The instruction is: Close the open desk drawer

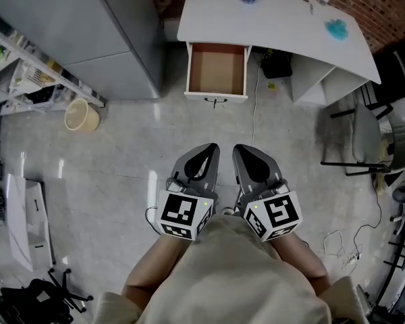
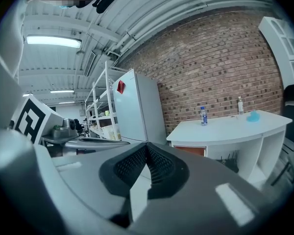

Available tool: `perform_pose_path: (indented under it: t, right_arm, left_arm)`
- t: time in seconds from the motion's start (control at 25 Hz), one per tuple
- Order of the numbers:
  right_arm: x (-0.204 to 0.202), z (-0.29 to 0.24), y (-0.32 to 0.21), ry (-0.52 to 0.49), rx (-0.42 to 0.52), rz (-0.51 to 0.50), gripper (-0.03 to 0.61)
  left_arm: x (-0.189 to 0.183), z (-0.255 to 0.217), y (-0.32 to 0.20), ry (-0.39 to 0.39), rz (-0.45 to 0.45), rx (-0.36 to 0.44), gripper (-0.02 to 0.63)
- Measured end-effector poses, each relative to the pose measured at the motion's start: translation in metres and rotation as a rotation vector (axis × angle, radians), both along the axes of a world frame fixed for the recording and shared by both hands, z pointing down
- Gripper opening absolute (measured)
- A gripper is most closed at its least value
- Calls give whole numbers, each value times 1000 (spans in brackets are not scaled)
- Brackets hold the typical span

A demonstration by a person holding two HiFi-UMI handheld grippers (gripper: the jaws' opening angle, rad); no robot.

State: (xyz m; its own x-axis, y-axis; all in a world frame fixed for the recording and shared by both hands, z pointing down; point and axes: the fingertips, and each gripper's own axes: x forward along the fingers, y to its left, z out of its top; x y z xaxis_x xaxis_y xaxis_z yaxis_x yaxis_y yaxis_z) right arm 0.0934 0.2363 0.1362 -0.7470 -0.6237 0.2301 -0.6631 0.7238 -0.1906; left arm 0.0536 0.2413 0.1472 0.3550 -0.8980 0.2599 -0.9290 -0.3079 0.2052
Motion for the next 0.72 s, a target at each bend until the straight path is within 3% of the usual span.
perform_pose_path:
  t: [0.72]
  right_arm:
    - [-78, 19, -78, 15, -71, 65, 3]
  left_arm:
    - [-86, 16, -82, 24, 70, -44, 3]
